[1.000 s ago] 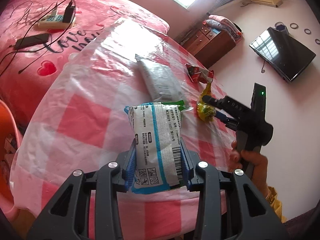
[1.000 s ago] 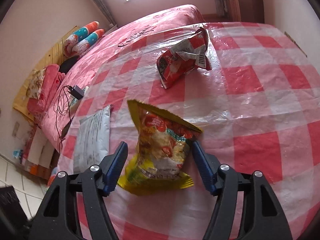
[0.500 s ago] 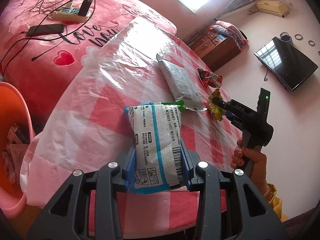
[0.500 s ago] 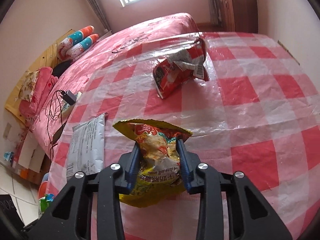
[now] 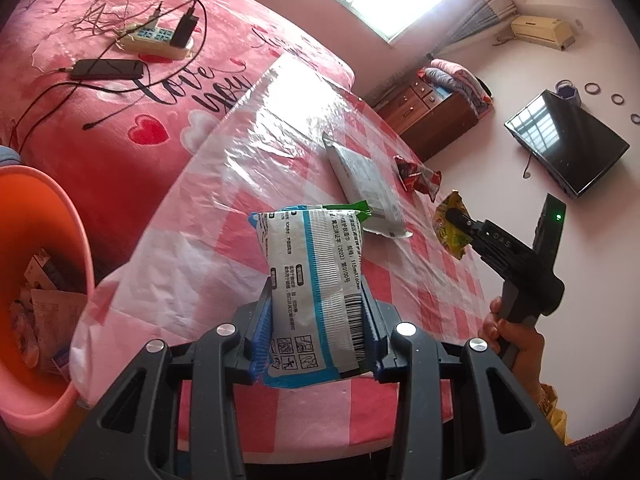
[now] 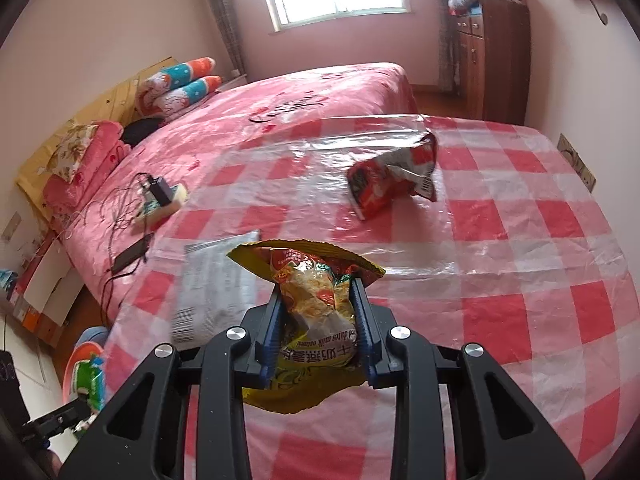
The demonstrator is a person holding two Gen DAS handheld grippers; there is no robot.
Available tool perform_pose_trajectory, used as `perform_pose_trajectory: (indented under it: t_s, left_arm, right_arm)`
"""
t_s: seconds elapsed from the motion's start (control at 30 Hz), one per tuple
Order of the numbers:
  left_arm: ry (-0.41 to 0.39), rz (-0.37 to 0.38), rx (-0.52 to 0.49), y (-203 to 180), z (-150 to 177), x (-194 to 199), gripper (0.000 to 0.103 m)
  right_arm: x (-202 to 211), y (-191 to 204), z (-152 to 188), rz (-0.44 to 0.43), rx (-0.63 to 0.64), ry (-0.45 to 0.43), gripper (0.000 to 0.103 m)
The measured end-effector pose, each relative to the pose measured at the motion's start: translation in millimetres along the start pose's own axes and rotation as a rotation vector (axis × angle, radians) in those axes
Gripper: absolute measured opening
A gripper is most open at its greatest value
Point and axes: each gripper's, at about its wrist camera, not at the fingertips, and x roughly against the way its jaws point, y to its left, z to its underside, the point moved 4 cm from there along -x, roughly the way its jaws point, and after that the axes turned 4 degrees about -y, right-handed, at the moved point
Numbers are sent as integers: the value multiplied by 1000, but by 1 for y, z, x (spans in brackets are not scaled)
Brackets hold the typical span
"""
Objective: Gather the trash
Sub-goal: 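Carry both bags over the orange bucket and open both grippers, then move both tools back over the table toward the white packet and red bag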
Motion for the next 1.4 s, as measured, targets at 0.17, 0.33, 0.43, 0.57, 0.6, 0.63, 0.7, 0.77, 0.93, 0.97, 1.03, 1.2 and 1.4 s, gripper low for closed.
perform_pose_trajectory:
  t_s: [0.17,0.33,0.43,0.57,0.6,0.63,0.7,0.77,0.93,0.97,1.03,1.2,1.4]
  left_arm:
    - [-41,-15,8,9,-5,17,40]
    - [-90,-57,19,27,-10,40,40]
    - [-116,-88,38,42,-12,54,40]
    - [-143,-145,69,66,-10,74,40]
    - [-151,-163,80,74,-9,79,40]
    - [-157,-182,90,82,-8,84,40]
    - [-169,-222,110,98,-6,94,40]
    - [-179,-251,126,109,-4,101,40]
    - [-201,-330,174,144,0,117,40]
    - [-202,-339,180,149,1,119,40]
    - [-206,-364,192,159,3,122,40]
    - [-223,-439,209,179,9,128,56]
    - [-275,-502,208,188,7,141,72]
  right_arm:
    - [11,37,1,-88,28,17,33]
    - [16,92,5,-217,71,53,33]
    - [15,130,9,-307,101,86,33]
    - [13,184,21,-418,157,140,33]
    - [12,199,25,-446,175,155,33]
    - [11,210,28,-463,189,166,33]
    - [8,235,36,-505,216,196,33]
    - [4,263,46,-550,247,232,33]
    - [0,314,72,-625,310,288,33]
    - [0,323,77,-638,320,298,33]
    - [-1,336,86,-656,338,314,34]
    - [-9,356,105,-692,361,354,57]
    - [-3,336,91,-642,334,270,83]
